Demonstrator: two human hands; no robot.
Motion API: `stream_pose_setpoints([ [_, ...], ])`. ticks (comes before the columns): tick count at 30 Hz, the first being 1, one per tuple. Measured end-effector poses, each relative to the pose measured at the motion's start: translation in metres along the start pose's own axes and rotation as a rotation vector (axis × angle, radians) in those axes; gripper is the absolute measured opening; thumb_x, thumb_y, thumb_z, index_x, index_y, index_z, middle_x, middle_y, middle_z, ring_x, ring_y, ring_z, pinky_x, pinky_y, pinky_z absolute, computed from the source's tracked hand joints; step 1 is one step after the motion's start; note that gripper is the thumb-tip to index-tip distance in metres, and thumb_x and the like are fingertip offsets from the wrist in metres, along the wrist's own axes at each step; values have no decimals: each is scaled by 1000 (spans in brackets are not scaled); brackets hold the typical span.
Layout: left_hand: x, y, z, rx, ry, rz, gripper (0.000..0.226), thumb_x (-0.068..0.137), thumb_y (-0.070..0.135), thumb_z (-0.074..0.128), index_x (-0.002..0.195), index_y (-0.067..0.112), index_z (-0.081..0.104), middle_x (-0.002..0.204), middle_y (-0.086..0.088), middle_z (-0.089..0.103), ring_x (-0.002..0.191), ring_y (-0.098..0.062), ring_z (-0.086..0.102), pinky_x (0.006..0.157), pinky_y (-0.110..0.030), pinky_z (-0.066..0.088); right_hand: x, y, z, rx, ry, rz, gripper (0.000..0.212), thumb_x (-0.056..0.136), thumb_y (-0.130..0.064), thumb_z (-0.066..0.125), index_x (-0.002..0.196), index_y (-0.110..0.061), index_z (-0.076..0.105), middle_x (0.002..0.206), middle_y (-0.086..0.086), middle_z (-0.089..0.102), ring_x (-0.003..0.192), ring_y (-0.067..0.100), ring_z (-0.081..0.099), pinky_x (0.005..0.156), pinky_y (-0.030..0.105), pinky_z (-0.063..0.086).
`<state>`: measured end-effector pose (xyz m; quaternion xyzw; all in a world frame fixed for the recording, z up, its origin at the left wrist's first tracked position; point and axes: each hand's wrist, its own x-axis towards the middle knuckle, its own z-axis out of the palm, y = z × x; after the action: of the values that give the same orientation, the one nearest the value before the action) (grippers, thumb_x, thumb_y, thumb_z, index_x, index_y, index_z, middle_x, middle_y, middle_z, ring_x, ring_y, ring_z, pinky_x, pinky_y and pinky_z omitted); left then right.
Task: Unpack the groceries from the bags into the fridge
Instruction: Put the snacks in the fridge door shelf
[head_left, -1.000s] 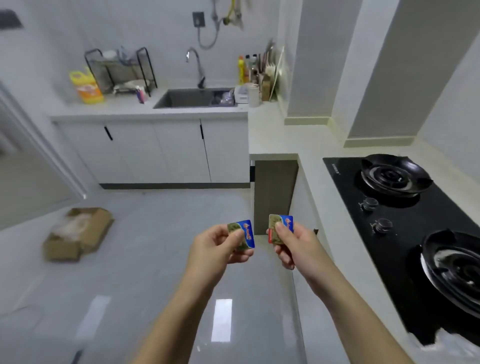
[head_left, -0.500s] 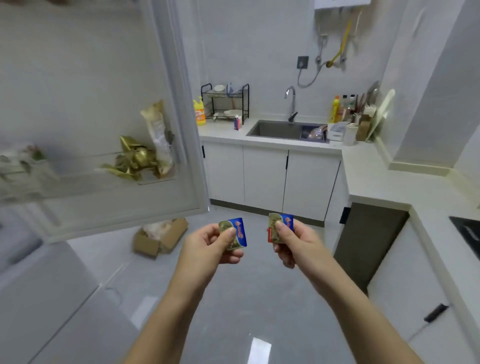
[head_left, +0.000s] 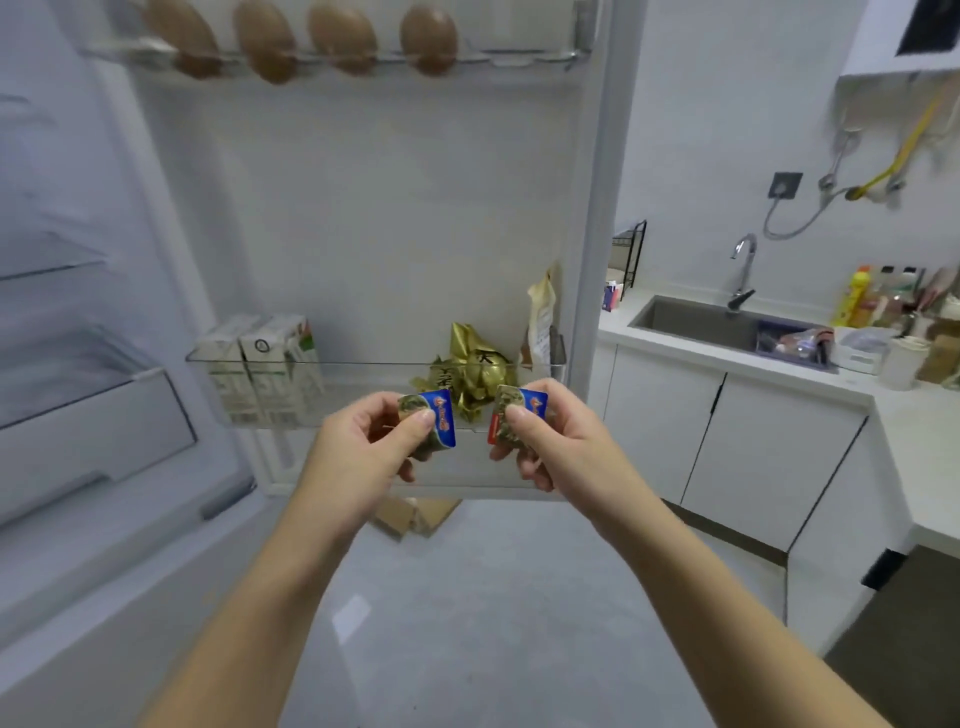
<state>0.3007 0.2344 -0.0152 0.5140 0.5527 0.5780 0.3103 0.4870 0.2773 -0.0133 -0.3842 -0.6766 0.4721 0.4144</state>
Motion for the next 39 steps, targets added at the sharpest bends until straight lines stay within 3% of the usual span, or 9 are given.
stream_pose_setpoints([
  [5, 43, 24, -34, 61, 31, 62, 13, 91, 0, 60, 91, 13, 60, 75, -6, 68, 59, -13, 66, 49, -23, 53, 46, -32, 10, -71, -63, -103, 9, 98, -20, 54, 100, -12, 58, 84, 4, 65, 69, 14, 61, 55, 29, 54],
  [9, 99, 48, -71, 403, -10, 92, 13, 90, 6, 64, 87, 19, 62, 74, -1, 67, 53, -4, 56, 52, -18, 48, 97, -62, 20, -301, 27, -192, 18, 94, -31, 59, 92, -14, 62, 73, -1, 58, 59, 10, 50, 57, 27, 42],
  [14, 170, 56, -87, 1041, -296, 85, 7, 84, 24, 65, 90, 26, 69, 84, 7, 70, 75, -9, 63, 69, -27, 51, 161, -73, 41, -555, -110, -126, 13, 89, -24, 68, 100, -22, 61, 84, -5, 63, 71, 10, 59, 60, 23, 45],
  [22, 222, 35, -69, 1483, -686, 74, 21, 87, 22, 68, 104, 9, 71, 90, -1, 73, 74, -15, 60, 68, -23, 47, 212, -64, 86, -962, -337, 228, 21, 88, -7, 69, 108, -6, 64, 89, 11, 72, 52, 14, 63, 47, 20, 54],
  [27, 235, 8, -55, 1557, -938, -19, 18, 91, 14, 64, 106, 4, 65, 61, 2, 61, 47, -6, 58, 73, -31, 56, 228, -46, 107, -1186, -476, 308, 28, 88, -18, 70, 113, -5, 70, 78, 1, 72, 46, 4, 59, 52, 18, 48],
  [30, 239, 0, -49, 1633, -1008, 43, 28, 90, 13, 65, 117, 3, 63, 62, 6, 57, 39, 0, 51, 59, -18, 51, 234, -37, 115, -1222, -505, 356, 25, 90, -21, 68, 108, -4, 70, 104, 7, 74, 66, 14, 63, 66, 25, 54],
  [32, 238, -1, -46, 1703, -1021, 100, 29, 90, 16, 66, 117, 5, 64, 64, 8, 52, 46, -2, 48, 41, -9, 39, 235, -33, 119, -1156, -526, 424, 16, 92, -13, 64, 101, 0, 67, 104, 12, 74, 71, 19, 67, 83, 35, 58],
  [34, 238, -4, -44, 1728, -1041, 104, 30, 91, 18, 65, 117, 4, 65, 65, 7, 51, 50, -4, 46, 36, -10, 35, 236, -32, 121, -1164, -513, 426, 14, 92, -10, 63, 102, 0, 66, 91, 10, 75, 67, 18, 68, 79, 36, 59],
  [39, 241, -15, -45, 1747, -1059, 171, 11, 91, 17, 65, 101, 12, 65, 70, 5, 52, 55, -11, 48, 63, -23, 43, 237, -27, 123, -1274, -489, 413, 4, 85, -11, 70, 84, -7, 70, 62, -1, 67, 53, 11, 63, 67, 30, 58],
])
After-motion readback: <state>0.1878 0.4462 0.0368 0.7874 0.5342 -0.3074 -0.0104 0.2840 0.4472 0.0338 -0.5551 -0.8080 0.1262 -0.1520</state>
